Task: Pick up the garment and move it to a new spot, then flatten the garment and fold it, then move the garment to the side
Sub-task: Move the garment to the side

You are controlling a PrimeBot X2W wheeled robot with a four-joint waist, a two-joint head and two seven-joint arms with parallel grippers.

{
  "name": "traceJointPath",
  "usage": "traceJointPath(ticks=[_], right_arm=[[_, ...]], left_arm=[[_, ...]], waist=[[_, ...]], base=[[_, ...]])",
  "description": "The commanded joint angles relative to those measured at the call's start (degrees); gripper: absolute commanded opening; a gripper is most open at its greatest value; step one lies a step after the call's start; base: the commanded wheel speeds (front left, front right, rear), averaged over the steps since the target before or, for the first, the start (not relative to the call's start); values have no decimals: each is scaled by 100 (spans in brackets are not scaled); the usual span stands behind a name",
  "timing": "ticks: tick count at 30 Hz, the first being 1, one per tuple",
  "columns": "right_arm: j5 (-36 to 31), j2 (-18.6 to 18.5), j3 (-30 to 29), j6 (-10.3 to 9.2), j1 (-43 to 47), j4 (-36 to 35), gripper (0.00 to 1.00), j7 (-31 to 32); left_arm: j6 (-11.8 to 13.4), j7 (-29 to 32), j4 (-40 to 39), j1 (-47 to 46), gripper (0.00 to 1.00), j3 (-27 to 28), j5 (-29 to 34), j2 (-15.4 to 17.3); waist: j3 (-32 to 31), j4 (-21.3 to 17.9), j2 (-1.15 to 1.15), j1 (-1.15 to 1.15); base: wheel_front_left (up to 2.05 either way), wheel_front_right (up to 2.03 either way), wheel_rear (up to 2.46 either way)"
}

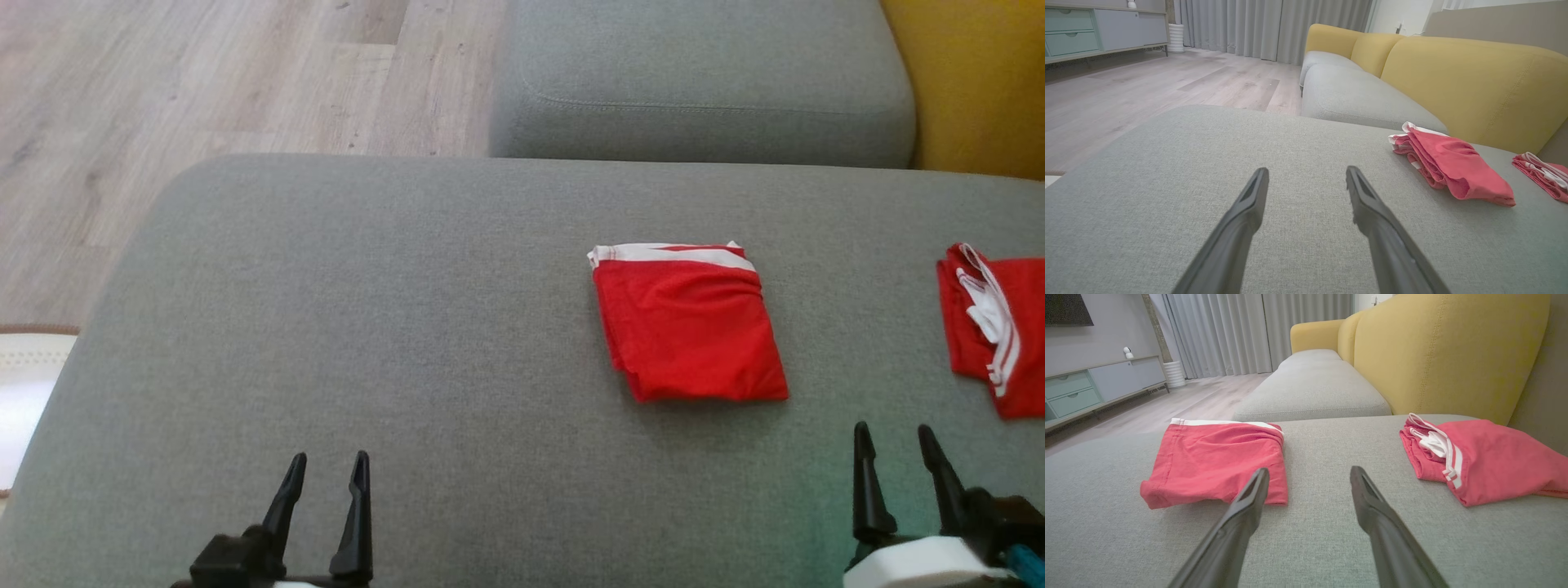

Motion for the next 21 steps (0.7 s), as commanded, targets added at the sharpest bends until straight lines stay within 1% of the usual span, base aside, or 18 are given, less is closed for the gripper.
traceJointPath(ticks=[1, 13, 19, 21], right_arm=[[59, -46, 192, -4, -118, -177, 100, -77], [189, -45, 373, -4, -59, -149, 100, -77], [293, -45, 509, -4, -299, -111, 100, -72], [460, -130, 649, -4, -696, 7, 100, 280]], left_arm=[[-29, -46, -148, -242, 100, 207, 78, -36], [-110, -46, -4, -308, 100, 322, 149, -36], [-111, -46, -8, -359, 100, 292, 131, -36], [-137, -46, 4, -446, 100, 181, 118, -36]], waist=[[-14, -32, 0, 0], [15, -105, 0, 0], [131, -71, 0, 0], [262, 6, 0, 0]], base=[[0, 0, 0], [0, 0, 0], [0, 0, 0], [0, 0, 0]])
